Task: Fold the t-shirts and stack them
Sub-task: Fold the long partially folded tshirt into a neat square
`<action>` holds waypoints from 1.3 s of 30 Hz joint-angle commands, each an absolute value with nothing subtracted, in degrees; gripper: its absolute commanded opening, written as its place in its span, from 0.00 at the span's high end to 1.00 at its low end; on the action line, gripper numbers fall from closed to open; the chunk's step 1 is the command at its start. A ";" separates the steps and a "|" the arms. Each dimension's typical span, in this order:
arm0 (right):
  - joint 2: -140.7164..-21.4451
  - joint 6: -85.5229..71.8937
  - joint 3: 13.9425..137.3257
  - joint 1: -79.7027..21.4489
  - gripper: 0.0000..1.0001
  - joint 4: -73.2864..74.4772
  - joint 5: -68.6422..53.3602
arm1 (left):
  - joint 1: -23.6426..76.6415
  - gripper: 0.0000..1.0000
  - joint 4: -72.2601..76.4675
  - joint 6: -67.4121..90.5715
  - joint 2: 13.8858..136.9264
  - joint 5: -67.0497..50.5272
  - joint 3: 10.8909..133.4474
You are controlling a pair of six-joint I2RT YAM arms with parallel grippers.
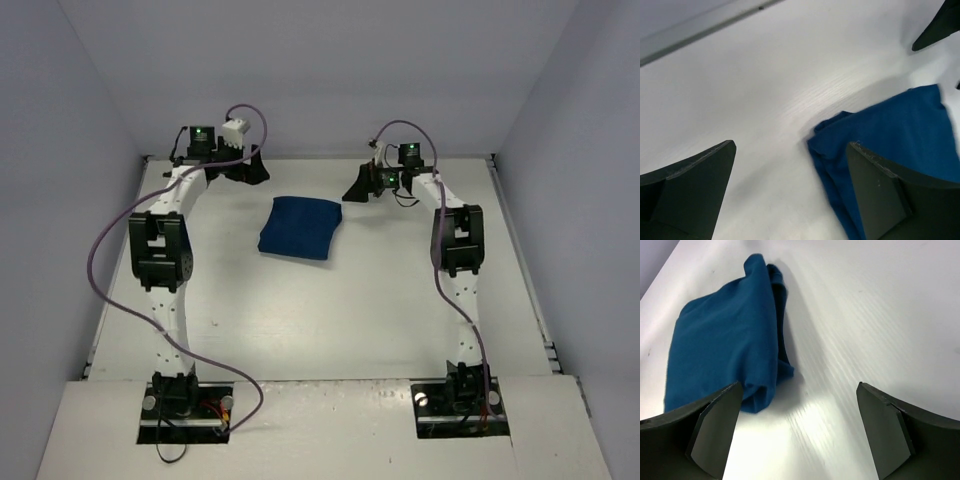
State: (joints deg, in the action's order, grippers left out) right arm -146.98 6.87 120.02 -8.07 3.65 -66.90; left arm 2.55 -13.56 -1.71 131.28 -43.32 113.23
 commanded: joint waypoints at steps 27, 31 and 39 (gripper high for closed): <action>-80.50 13.74 61.08 4.52 0.00 1.62 -61.96 | 31.46 0.08 -20.31 24.23 108.24 12.54 92.56; -79.51 14.27 59.79 4.57 0.00 1.73 -62.11 | 31.38 0.08 -20.33 23.01 108.91 12.38 92.88; -78.54 14.67 58.29 5.01 0.00 2.22 -62.40 | 31.73 0.08 -22.00 18.37 117.89 7.12 99.51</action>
